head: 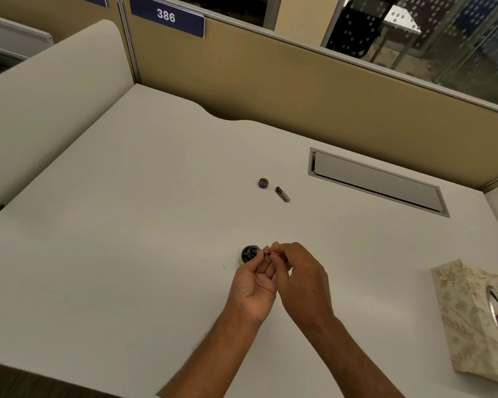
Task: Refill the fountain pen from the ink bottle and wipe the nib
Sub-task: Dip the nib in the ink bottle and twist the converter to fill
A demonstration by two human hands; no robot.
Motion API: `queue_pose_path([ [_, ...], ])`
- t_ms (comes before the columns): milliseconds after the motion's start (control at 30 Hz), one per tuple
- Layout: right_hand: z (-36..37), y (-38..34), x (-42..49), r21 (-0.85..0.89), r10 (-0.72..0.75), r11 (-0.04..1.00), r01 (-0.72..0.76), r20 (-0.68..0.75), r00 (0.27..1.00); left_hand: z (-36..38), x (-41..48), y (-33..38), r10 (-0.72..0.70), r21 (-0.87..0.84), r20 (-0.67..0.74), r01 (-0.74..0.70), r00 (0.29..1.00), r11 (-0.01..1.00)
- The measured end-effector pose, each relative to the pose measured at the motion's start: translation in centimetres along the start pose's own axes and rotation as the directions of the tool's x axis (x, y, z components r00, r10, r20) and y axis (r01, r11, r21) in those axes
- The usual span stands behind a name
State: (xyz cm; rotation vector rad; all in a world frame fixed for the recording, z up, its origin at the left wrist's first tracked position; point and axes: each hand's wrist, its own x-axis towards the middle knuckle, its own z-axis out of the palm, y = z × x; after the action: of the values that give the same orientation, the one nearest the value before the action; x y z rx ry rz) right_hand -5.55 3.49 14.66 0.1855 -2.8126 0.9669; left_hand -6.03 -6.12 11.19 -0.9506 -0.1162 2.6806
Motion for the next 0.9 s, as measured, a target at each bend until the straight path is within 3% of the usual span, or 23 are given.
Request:
queue_pose_path([
  [733, 0.72, -0.91, 0.09, -0.055, 0.051, 0.997, -0.056, -0.092, 0.994, -0.48, 0.28, 0.50, -0.043, -0.021, 0.005, 0.043, 0.999, 0.999],
  [900, 0.65, -0.79, -0.23, -0.020, 0.039, 0.999, -0.040, -0.051, 0.998, -0.63, 0.32, 0.58, -0.059, -0.025, 0.004, 0.059, 0.998, 0.998],
])
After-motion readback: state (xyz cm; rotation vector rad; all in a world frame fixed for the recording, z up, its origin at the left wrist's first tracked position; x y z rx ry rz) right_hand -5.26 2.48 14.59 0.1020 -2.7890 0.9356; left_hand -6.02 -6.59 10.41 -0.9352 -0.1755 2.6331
